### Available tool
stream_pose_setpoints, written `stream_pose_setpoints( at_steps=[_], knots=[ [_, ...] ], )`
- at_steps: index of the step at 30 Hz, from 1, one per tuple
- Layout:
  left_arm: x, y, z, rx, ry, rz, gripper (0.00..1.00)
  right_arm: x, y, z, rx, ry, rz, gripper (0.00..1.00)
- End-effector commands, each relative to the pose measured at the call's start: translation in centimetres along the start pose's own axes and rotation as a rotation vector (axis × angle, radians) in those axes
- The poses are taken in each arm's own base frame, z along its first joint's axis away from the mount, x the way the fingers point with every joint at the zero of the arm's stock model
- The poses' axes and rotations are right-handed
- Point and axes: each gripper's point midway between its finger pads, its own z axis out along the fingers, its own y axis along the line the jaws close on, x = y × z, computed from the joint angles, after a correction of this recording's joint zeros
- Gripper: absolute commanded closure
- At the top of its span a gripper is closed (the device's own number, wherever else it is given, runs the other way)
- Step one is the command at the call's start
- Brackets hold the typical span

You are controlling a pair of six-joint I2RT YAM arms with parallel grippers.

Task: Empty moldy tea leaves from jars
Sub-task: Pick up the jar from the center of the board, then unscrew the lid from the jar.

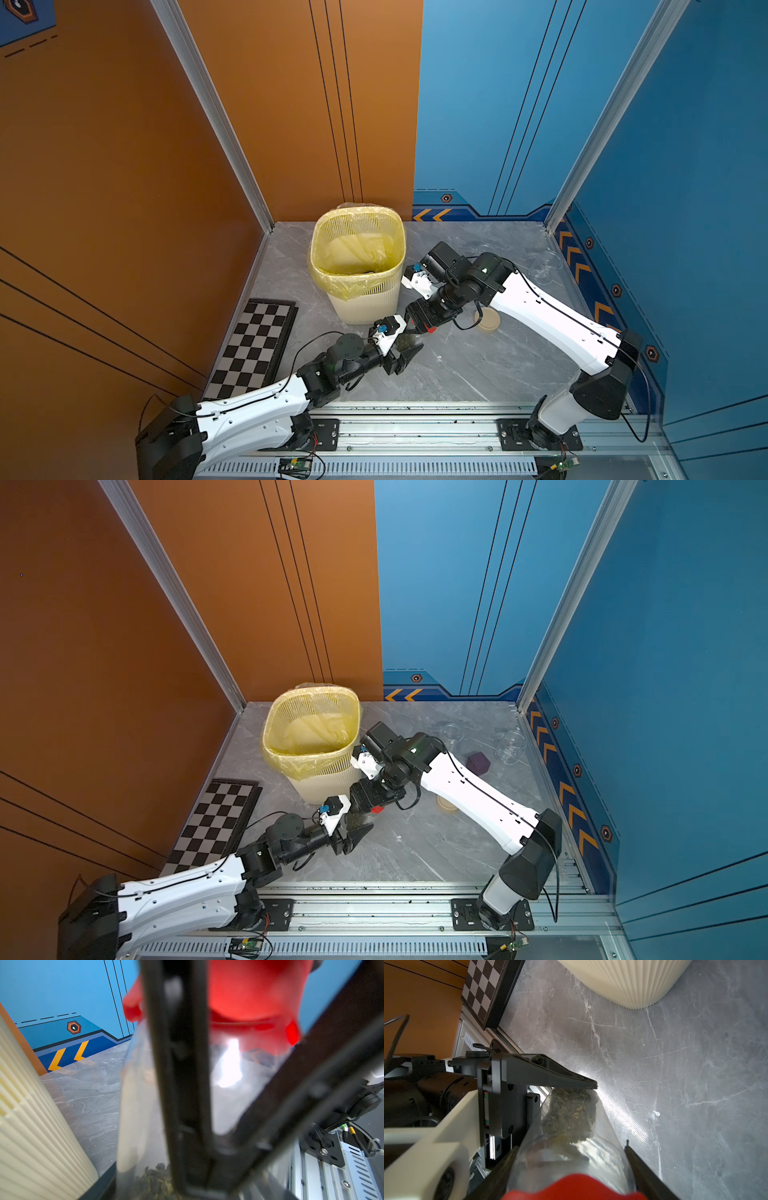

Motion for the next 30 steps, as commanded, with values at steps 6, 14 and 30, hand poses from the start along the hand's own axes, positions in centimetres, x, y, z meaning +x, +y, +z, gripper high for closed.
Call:
stream_pose_setpoints(
  at_steps=[6, 14, 30],
  knots=[
    [-1.2, 1.2, -0.4, -0.042, -0.051, 0.000, 0.41, 1.7, 0.6, 0.4, -0.027, 0.076, 0.021, 0.13],
    [-1.1, 1.1, -0.4, -0.037, -0.047, -0.002, 0.41, 1.6, 0.5, 0.1, -0.019, 0.065, 0.019, 0.03],
    [-0.1, 0.8, -0.2, -0.014, -0.020, -0.012, 0.40, 0.4, 0.8, -1.9, -0.037, -0.002, 0.026, 0.00]
  ],
)
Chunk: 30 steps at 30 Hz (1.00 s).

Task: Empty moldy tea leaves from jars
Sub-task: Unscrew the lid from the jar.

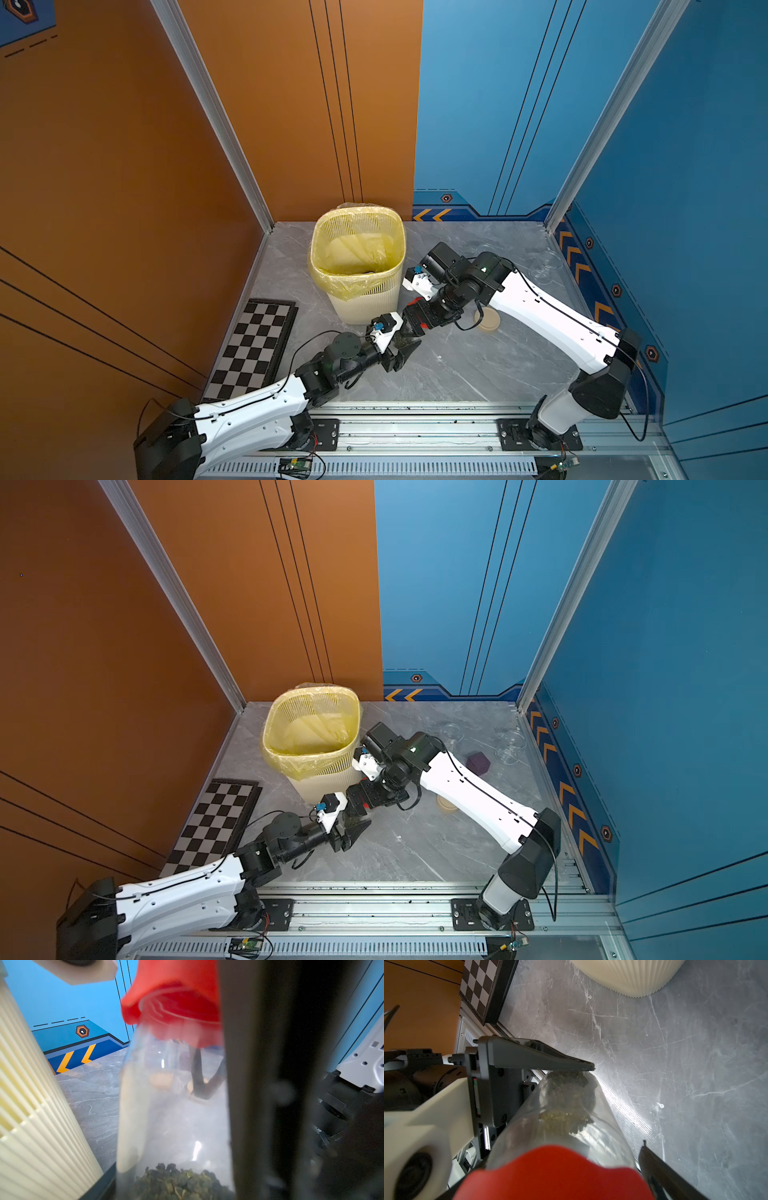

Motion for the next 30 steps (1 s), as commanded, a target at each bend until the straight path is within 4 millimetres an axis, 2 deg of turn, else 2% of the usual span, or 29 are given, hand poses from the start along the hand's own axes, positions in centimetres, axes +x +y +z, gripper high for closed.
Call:
stream_pose_setpoints(
  at_steps=[1, 30],
  knots=[
    [0.4, 0.0, 0.0, 0.008, 0.002, -0.009, 0.40, 0.0, 1.0, -1.9, -0.034, -0.032, -0.002, 0.00],
    [1.9, 0.1, -0.3, 0.006, 0.030, -0.036, 0.41, -0.4, 0.1, -3.3, -0.044, -0.057, 0.022, 0.00]
  ],
)
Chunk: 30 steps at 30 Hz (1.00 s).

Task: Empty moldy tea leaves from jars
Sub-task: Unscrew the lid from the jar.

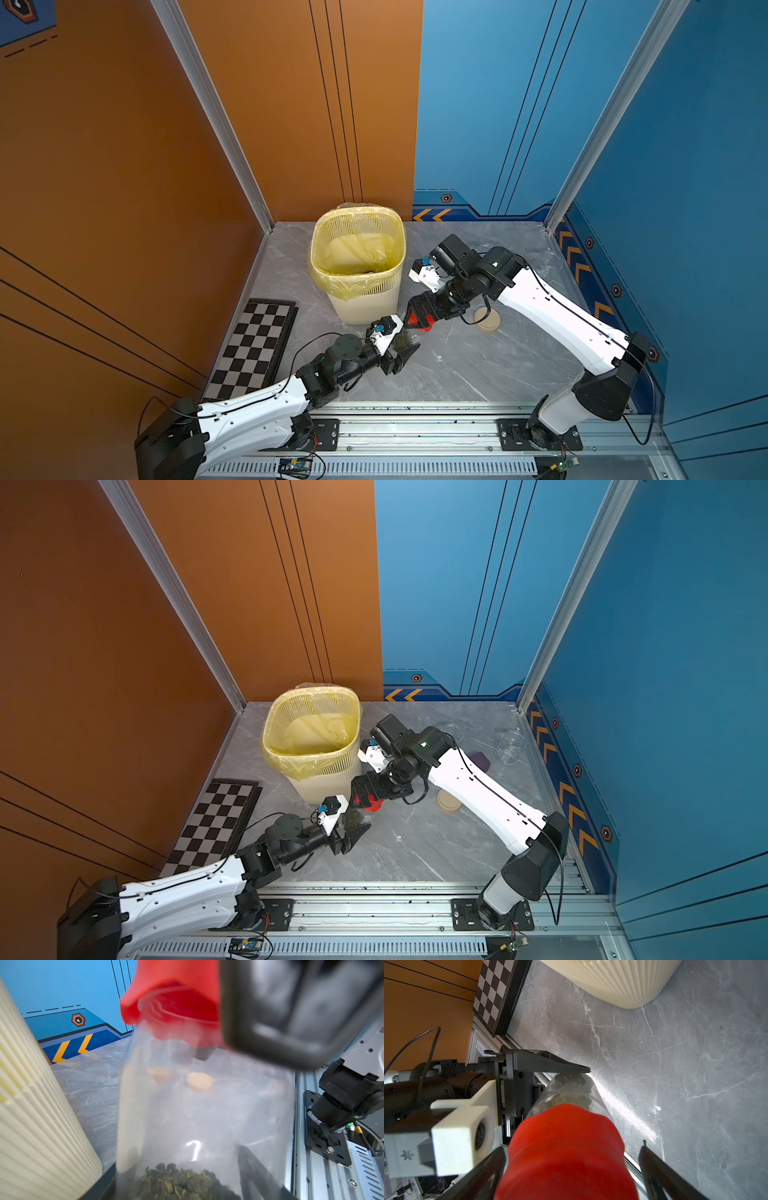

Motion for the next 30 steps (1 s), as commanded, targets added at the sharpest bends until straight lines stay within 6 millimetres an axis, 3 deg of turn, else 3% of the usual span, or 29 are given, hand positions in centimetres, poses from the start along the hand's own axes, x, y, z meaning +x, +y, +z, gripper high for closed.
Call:
stream_pose_setpoints(
  at_steps=[1, 14, 30],
  knots=[
    [0.30, 0.05, -0.19, 0.006, -0.005, -0.022, 0.41, 0.44, 0.71, -1.55, -0.018, -0.008, -0.011, 0.00],
    [0.44, -0.14, -0.36, 0.017, -0.006, -0.023, 0.41, 0.40, -0.08, -1.51, 0.000, -0.004, 0.003, 0.01],
    [0.76, -0.12, -0.31, 0.016, 0.003, -0.028, 0.41, 0.58, 0.71, -1.01, -0.050, 0.027, 0.005, 0.30]
  ],
)
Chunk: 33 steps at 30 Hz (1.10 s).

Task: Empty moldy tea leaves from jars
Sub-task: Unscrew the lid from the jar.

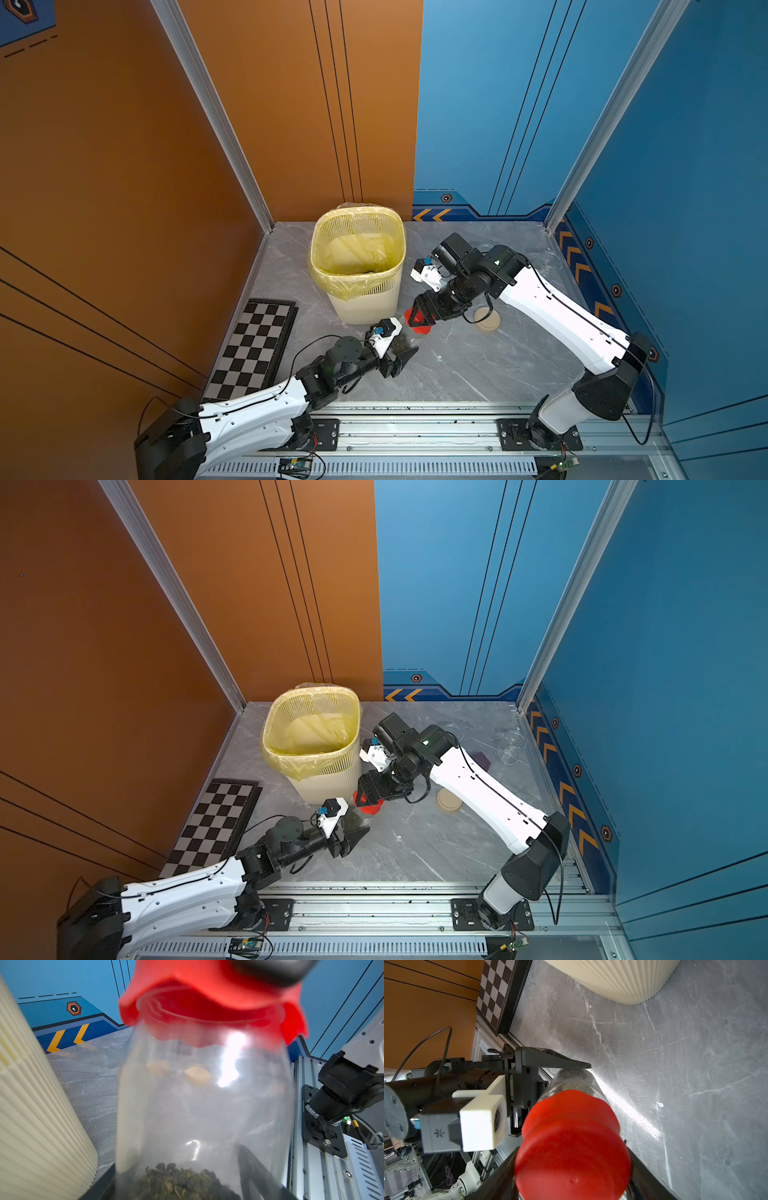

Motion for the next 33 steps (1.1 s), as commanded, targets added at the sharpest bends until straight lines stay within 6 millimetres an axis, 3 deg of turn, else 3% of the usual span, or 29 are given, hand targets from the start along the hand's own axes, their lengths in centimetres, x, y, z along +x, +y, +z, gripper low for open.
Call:
stream_pose_setpoints(
  at_steps=[1, 8, 18, 33],
  knots=[
    [-0.3, 0.0, -0.1, 0.009, -0.016, -0.008, 0.41, 0.4, 0.8, -0.7, -0.029, 0.013, -0.011, 0.32],
    [-0.5, -0.3, -0.2, 0.023, -0.023, -0.013, 0.40, 0.5, 0.7, -0.5, -0.028, 0.017, -0.036, 0.39],
    [-1.9, -0.9, -1.6, 0.097, -0.081, -0.084, 0.40, 0.7, 0.8, -0.4, -0.037, 0.019, -0.133, 0.39],
    [-1.3, -2.3, -2.3, 0.226, -0.007, -0.206, 0.39, 1.1, 2.7, 0.0, -0.125, 0.036, -0.265, 0.39]
  ],
)
